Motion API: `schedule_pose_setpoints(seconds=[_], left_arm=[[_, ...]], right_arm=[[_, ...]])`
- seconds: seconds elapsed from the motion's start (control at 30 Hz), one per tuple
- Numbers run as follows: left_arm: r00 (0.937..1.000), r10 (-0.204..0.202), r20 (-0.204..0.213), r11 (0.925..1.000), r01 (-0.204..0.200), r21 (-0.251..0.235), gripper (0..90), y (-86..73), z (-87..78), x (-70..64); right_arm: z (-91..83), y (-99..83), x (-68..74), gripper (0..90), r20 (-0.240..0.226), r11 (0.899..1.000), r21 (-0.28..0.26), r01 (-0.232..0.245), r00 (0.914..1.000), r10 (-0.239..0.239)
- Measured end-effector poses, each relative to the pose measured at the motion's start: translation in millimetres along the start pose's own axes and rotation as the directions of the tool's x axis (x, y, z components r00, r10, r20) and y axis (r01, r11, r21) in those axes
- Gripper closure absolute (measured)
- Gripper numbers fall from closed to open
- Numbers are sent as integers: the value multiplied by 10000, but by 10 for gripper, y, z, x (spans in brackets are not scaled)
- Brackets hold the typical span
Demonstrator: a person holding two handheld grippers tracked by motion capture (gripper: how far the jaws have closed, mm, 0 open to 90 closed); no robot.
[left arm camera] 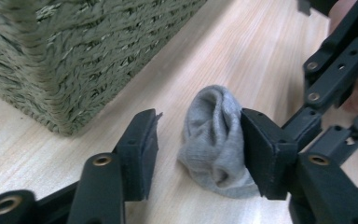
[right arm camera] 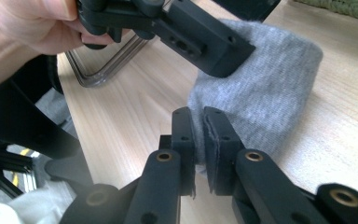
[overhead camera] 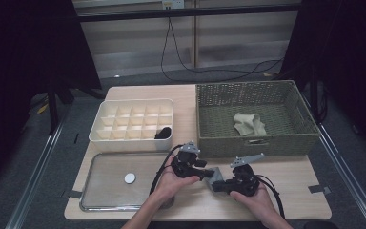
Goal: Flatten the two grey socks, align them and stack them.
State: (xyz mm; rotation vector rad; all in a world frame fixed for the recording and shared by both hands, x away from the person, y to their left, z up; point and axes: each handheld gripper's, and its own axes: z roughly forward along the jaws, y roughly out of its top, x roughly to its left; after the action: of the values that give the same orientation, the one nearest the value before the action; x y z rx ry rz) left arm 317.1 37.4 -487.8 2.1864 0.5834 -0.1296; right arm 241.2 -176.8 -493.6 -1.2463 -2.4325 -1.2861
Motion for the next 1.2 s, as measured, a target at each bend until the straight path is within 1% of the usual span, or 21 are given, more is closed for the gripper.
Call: schedule_pose_setpoints(seconds=[0.07,0.13,0.3,0.33,0.37,0.43,0.53,0.57,0.6,0.63,0.73,0.77,0.83,0.9,0.93,0.97,1.0,1.07,1.1,1.17,1.2], left_arm=[[10000,78,31,9997,-79,235,454,1,35,8],[9999,34,142,9999,-36,146,454,-3,58,12],[9994,58,355,9991,-72,409,455,-9,63,4],[9993,189,308,9979,-208,608,455,-3,58,0],[9992,119,387,9987,-138,486,455,-8,72,-14],[9989,178,435,9980,-204,595,455,-7,76,-21],[9985,114,541,9978,-149,639,450,-6,94,-21],[9981,83,617,9987,-113,493,449,-13,110,-22],[9978,182,632,9980,-220,590,449,-7,112,-19],[9987,108,501,9981,-138,597,449,-3,119,-34],[9974,14,725,9977,-63,671,449,-5,124,-35],[9971,95,753,9975,-147,697,449,-4,124,-31],[9962,72,869,9980,-126,613,450,-11,136,-37],[9955,22,942,9979,-83,640,450,-12,143,-42],[9969,128,778,9959,-197,888,442,-1,137,-39],[9960,-13,893,9968,-59,801,428,-4,145,-39],[9950,-9,996,9974,-63,725,425,-8,155,-33],[9957,116,922,9952,-205,954,424,1,150,-29],[9950,90,995,9950,-189,986,424,1,155,-27],[9912,-85,1321,9970,-17,773,419,-10,179,-23],[9893,-80,1458,9970,-33,769,419,-12,187,-19]], right_arm=[[-12,5,1,833,52,9999,72,107,9999,-108],[-33,4,-11,830,88,9999,91,136,9999,-137],[-86,-21,-36,824,160,9998,125,127,9998,-129],[-100,-26,-36,823,178,9998,148,102,9998,-104],[-114,-30,-36,821,254,9998,201,89,9996,-95],[-139,-36,-44,815,333,9997,236,72,9994,-80],[-168,-45,-48,806,447,9997,255,17,9990,-28],[-181,-48,-53,799,517,9997,256,-18,9987,5],[-191,-49,-54,793,569,9996,265,-45,9984,30],[-201,-50,-60,784,613,9997,245,-79,9981,64],[-227,-56,-71,777,719,9995,265,-188,9973,168],[-235,-56,-75,776,773,9994,271,-209,9968,187],[-240,-56,-73,776,825,9993,317,-199,9964,172],[-243,-51,-71,776,869,9984,438,-365,9957,326],[-241,-49,-67,777,878,9982,462,-385,9955,344],[-244,-51,-69,777,900,9979,522,-380,9954,332],[-244,-55,-73,778,898,9978,512,-416,9953,369],[-243,-62,-80,778,860,9979,500,-409,9956,365],[-244,-65,-82,778,819,9977,501,-447,9958,405],[-242,-69,-81,779,841,9978,526,-414,9958,369],[-243,-71,-79,780,847,9976,541,-424,9957,377]])
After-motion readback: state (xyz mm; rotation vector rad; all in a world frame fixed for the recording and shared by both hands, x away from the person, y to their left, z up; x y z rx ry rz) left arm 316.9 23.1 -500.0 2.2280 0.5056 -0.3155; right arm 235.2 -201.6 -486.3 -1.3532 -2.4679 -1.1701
